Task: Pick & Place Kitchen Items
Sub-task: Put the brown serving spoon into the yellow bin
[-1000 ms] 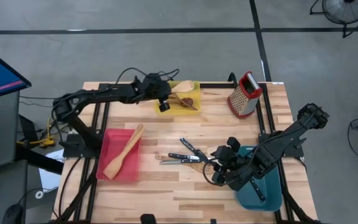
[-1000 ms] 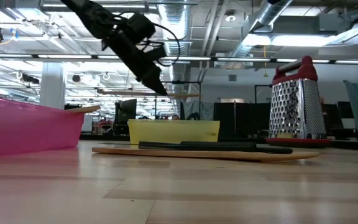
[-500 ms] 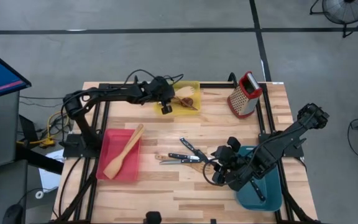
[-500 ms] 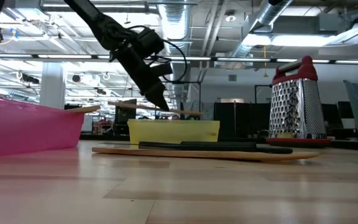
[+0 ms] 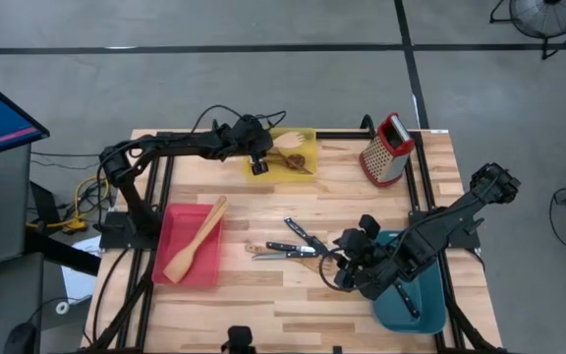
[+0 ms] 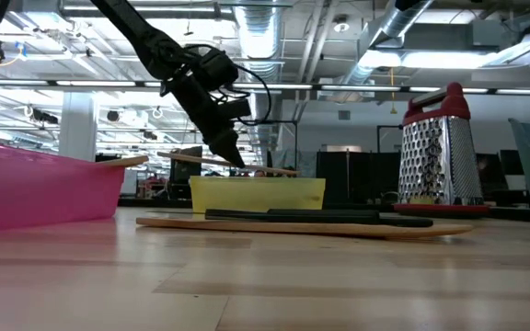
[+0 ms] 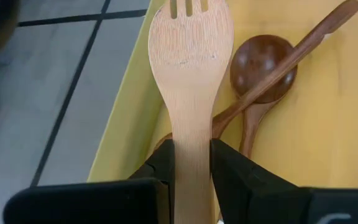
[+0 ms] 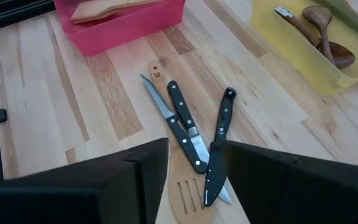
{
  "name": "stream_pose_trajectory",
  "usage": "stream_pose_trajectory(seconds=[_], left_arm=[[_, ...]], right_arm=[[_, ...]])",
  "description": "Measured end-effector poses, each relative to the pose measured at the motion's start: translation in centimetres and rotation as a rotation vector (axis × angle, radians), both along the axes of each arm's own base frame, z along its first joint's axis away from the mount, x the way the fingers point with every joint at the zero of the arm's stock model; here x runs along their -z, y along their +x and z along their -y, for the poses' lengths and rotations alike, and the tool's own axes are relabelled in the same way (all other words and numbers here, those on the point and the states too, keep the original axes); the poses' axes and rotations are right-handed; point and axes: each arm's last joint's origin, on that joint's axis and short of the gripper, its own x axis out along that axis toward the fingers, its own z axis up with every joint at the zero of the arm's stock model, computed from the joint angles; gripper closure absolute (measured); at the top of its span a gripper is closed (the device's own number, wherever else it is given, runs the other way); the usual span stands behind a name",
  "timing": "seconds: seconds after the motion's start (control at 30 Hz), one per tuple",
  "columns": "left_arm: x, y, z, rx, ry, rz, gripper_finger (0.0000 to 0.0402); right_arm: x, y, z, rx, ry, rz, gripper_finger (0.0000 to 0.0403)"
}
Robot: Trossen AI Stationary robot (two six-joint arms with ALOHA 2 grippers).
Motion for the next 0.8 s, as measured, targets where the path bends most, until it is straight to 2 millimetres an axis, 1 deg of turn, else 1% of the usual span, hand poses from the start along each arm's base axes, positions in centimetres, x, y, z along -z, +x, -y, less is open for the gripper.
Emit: stream_pose_trajectory(seconds=[0.17, 0.3, 0.5, 0.57, 0.73, 0.8], left_arm=[[-0.1, 0.1, 0.0, 0.014, -0.009, 0.013, 0.0343], [-0.8, 0.6, 0.2, 0.044, -0.010, 0.044, 0.0343], [-1.0, 0.9, 0.1, 0.048, -0.010, 0.064, 0.0343], [-0.6, 1.1, 0.1, 0.049, -0.017, 0.056, 0.0343], [2.2, 1.8, 0.1, 0.051, -0.064, -0.018, 0.0343], [2.6, 1.9, 0.1, 0.030, -0.058, -0.024, 0.0343]], right_arm=[[0.0, 0.0, 0.0, 0.001, 0.000, 0.000, 0.0240], [0.0, 0.0, 0.0, 0.001, 0.000, 0.000, 0.0240], [0.0, 0.0, 0.0, 0.001, 0.000, 0.000, 0.0240], [0.0, 0.1, 0.1, 0.005, 0.000, 0.000, 0.0240], [0.0, 0.1, 0.2, 0.008, 0.000, 0.001, 0.0240], [0.0, 0.1, 0.2, 0.007, 0.000, 0.000, 0.0240]])
